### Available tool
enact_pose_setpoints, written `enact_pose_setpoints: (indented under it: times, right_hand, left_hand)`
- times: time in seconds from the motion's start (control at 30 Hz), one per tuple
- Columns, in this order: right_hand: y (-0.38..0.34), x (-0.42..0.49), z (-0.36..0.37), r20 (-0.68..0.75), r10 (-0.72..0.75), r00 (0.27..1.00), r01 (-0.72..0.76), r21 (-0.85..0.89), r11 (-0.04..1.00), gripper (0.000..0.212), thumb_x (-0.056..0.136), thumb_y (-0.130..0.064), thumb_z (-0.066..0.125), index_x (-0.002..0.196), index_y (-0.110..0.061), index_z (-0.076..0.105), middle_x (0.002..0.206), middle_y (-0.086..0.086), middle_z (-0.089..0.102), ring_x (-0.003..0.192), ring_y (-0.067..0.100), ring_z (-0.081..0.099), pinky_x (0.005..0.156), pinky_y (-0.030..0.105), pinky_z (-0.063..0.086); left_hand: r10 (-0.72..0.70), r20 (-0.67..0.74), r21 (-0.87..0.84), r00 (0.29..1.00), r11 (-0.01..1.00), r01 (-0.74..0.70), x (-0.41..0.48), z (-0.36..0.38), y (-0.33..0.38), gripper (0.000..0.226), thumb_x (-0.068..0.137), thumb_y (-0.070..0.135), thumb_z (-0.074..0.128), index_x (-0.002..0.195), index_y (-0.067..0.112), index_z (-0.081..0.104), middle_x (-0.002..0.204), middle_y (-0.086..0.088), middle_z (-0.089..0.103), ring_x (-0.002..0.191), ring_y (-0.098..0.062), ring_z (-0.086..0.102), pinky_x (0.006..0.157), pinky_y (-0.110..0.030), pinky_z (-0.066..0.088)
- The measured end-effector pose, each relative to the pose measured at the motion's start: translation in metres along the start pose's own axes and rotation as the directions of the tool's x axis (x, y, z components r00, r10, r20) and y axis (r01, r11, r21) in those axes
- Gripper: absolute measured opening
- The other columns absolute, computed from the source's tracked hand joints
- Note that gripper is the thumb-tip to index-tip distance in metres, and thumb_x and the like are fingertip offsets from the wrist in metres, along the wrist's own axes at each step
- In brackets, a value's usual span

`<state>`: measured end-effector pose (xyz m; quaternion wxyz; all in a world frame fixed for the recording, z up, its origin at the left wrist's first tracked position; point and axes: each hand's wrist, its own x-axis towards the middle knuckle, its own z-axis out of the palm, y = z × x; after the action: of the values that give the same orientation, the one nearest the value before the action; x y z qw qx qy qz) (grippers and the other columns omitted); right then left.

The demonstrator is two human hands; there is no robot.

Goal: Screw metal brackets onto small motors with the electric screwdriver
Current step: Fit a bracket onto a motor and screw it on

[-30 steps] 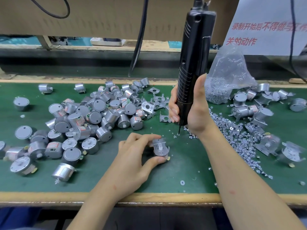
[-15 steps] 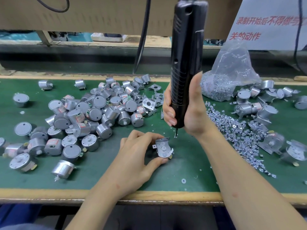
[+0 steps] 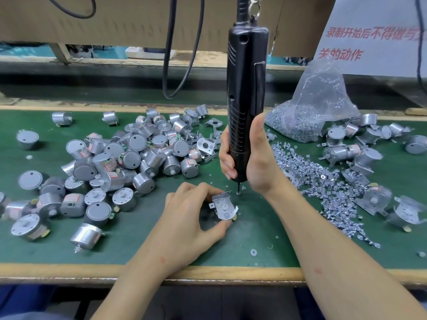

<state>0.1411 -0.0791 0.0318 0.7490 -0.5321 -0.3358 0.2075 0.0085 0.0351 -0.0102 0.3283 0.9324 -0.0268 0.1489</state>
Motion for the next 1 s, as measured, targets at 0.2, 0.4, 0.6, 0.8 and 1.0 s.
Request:
enact_pose_setpoints:
  times: [0.2,0.4,0.6,0.8,1.0]
  right_hand:
    - [0.001,0.000,0.002,-0.007,-0.005,1.000,0.005,-0.006,1.000,0.079,0.067,-0.095,0.051,0.068,-0.016,0.057,0.052,0.002,0.046,0.037,0.018,0.039,0.043,0.025,0.037]
    - [-0.002,-0.001,0.002,-0.009,0.010,1.000,-0.010,-0.001,1.000,0.078,0.065,-0.096,0.052,0.067,-0.018,0.057,0.052,0.002,0.046,0.037,0.018,0.039,0.043,0.025,0.037]
    - [-0.015,-0.003,0.006,0.080,-0.061,0.995,0.051,0.124,0.991,0.072,0.069,-0.092,0.049,0.068,-0.020,0.057,0.051,-0.003,0.046,0.036,0.014,0.041,0.044,0.022,0.038]
    - [-0.023,-0.007,0.015,0.151,-0.109,0.982,0.070,0.242,0.968,0.069,0.069,-0.089,0.050,0.069,-0.020,0.058,0.051,-0.005,0.047,0.036,0.012,0.039,0.042,0.020,0.038]
    - [-0.021,-0.009,0.026,0.136,-0.101,0.986,0.069,0.221,0.973,0.072,0.070,-0.087,0.050,0.069,-0.015,0.054,0.051,-0.003,0.046,0.036,0.013,0.039,0.041,0.022,0.035]
  left_hand:
    - [0.002,-0.005,-0.003,1.000,1.000,-0.002,0.000,0.000,0.000,0.031,0.079,0.047,0.072,0.104,0.037,0.057,0.114,0.033,0.049,0.104,-0.003,0.050,0.090,-0.037,0.044]
    - [0.001,0.022,0.003,1.000,1.000,-0.001,-0.001,-0.001,-0.002,0.033,0.082,0.045,0.075,0.108,0.043,0.053,0.118,0.042,0.042,0.108,0.004,0.045,0.092,-0.027,0.037]
    - [0.013,0.023,0.008,1.000,1.000,-0.013,0.000,-0.001,-0.002,0.036,0.083,0.038,0.076,0.112,0.041,0.054,0.115,0.054,0.034,0.106,0.012,0.039,0.088,-0.021,0.035]
    - [0.003,0.039,-0.002,0.999,1.000,-0.003,0.000,-0.001,-0.004,0.034,0.083,0.041,0.074,0.109,0.043,0.053,0.116,0.050,0.036,0.106,0.006,0.043,0.094,-0.016,0.031]
    - [-0.001,0.035,0.016,0.999,1.000,0.000,0.000,0.000,-0.006,0.036,0.080,0.051,0.064,0.112,0.038,0.055,0.112,0.050,0.036,0.104,0.005,0.043,0.093,-0.011,0.027]
